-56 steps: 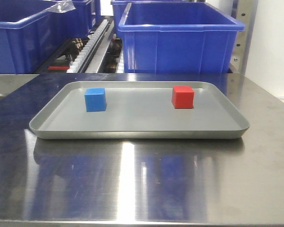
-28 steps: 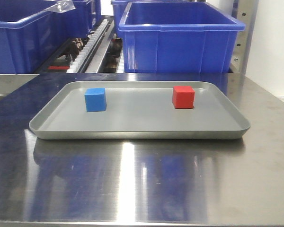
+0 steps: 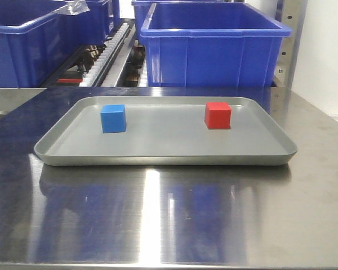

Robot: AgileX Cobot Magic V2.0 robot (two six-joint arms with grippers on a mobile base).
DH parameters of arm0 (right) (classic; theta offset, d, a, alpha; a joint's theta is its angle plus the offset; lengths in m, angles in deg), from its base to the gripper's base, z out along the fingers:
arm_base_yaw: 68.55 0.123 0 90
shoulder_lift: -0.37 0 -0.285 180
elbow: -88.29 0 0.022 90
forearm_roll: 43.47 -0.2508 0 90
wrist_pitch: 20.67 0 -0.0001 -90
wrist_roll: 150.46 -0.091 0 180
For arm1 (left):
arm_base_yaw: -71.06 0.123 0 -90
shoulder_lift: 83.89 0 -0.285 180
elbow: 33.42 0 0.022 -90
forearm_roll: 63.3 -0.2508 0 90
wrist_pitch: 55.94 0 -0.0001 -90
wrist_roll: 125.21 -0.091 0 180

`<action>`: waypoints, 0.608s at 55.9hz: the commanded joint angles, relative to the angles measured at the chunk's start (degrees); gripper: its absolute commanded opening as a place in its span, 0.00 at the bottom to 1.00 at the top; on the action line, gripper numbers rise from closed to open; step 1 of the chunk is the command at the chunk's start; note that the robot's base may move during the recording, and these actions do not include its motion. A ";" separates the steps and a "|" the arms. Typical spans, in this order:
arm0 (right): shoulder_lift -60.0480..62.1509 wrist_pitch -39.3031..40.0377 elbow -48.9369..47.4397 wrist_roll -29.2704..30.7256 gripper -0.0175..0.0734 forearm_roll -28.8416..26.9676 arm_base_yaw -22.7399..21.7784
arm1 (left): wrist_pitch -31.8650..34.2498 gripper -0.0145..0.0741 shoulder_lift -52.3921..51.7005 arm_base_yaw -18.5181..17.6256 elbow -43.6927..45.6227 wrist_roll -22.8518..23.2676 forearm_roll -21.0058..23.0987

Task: Sort and place red and blue blocks on shelf

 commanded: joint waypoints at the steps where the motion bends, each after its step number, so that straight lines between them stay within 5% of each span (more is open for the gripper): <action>1: -7.39 2.35 -4.86 -3.40 0.26 2.60 3.33 | 5.00 0.25 -1.32 0.13 -1.59 0.50 0.30; 14: -25.00 -2.18 -15.69 -16.49 0.28 7.65 10.83 | 5.00 0.25 -1.32 0.13 -1.59 0.50 0.30; 19: -31.21 -3.78 -20.81 -21.39 0.43 9.32 12.73 | 5.00 0.25 -1.32 0.13 -1.59 0.50 0.30; 27: -39.29 -3.83 -28.53 -23.37 0.80 10.49 15.70 | 5.00 0.25 -1.32 0.13 -1.59 0.50 0.30; 34: -45.31 -6.09 -35.92 -23.37 0.87 10.41 16.63 | 5.00 0.25 -1.32 0.13 -1.59 0.50 0.30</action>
